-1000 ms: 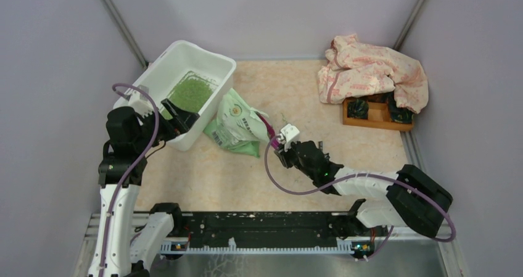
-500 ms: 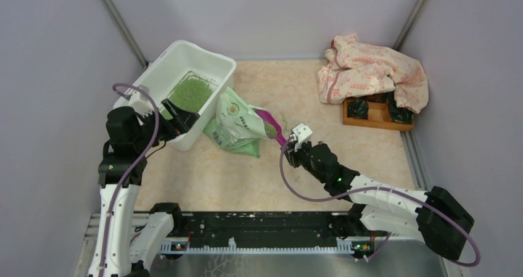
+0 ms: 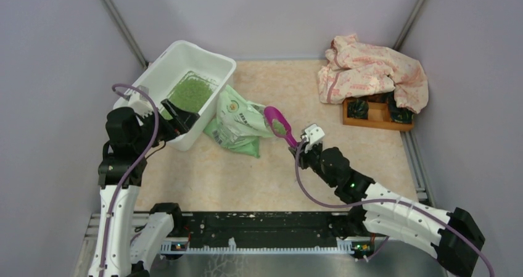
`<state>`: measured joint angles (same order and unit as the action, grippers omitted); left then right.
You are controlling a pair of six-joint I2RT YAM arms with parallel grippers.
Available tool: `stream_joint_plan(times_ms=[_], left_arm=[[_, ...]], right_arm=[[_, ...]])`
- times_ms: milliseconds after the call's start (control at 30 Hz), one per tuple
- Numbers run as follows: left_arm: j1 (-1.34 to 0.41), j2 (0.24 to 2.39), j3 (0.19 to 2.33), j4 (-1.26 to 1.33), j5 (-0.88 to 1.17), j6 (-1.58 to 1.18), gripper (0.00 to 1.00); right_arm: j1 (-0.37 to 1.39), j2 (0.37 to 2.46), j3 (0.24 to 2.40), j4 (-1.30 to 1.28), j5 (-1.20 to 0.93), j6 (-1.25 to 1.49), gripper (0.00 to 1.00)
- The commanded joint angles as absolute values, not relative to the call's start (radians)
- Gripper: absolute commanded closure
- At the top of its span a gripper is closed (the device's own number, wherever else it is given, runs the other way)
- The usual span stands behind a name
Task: Fill the litter box with clean litter
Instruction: Pour the cat litter into the litter box.
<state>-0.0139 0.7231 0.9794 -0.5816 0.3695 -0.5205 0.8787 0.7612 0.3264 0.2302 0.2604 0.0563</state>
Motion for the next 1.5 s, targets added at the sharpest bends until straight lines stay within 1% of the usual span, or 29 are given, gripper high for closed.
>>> stream_joint_plan(times_ms=[0,167,300,433,600,700,733,867,1000,1133,1167,1233,1367,1467], left_arm=[[-0.010,0.717,0.971,-0.531,0.388,-0.524,0.01],[-0.010,0.715,0.969,-0.531,0.386,-0.518,0.01],[-0.010,0.709,0.954,-0.525,0.382,-0.517,0.01],[-0.010,0.698,0.938,-0.532,0.370,-0.519,0.01],[-0.009,0.668,0.936,-0.580,0.313,-0.502,0.01],[-0.009,0.642,0.931,-0.613,0.285,-0.491,0.01],[-0.010,0.632,0.930,-0.625,0.276,-0.488,0.01],[-0.009,0.593,0.929,-0.669,0.257,-0.475,0.01],[-0.009,0.563,0.944,-0.714,0.240,-0.460,0.01],[-0.009,0.551,0.975,-0.748,0.231,-0.445,0.01],[-0.010,0.549,0.980,-0.754,0.230,-0.442,0.01],[-0.010,0.545,0.987,-0.764,0.229,-0.439,0.01],[-0.010,0.538,0.992,-0.770,0.228,-0.436,0.01],[-0.010,0.535,0.995,-0.771,0.232,-0.439,0.01]], right_arm=[[0.877,0.721,0.434,0.180,0.304,0.072,1.00],[0.880,0.724,0.531,0.100,0.312,0.070,1.00],[0.881,0.794,0.649,0.042,0.281,0.049,1.00],[0.881,0.915,0.800,0.005,0.225,0.030,1.00],[0.881,1.139,1.071,-0.084,0.119,0.005,1.00],[0.877,1.304,1.283,-0.159,0.064,-0.041,1.00],[0.872,1.390,1.357,-0.189,0.034,-0.044,1.00],[0.853,1.674,1.725,-0.364,-0.101,-0.030,1.00],[0.830,1.965,2.106,-0.517,-0.262,0.047,1.00],[0.806,2.240,2.533,-0.654,-0.415,0.174,1.00],[0.796,2.283,2.570,-0.646,-0.462,0.231,1.00],[0.770,2.314,2.532,-0.546,-0.583,0.384,1.00],[0.731,2.272,2.250,-0.156,-0.765,0.766,1.00],[0.724,2.249,2.109,0.117,-0.828,1.008,1.00]])
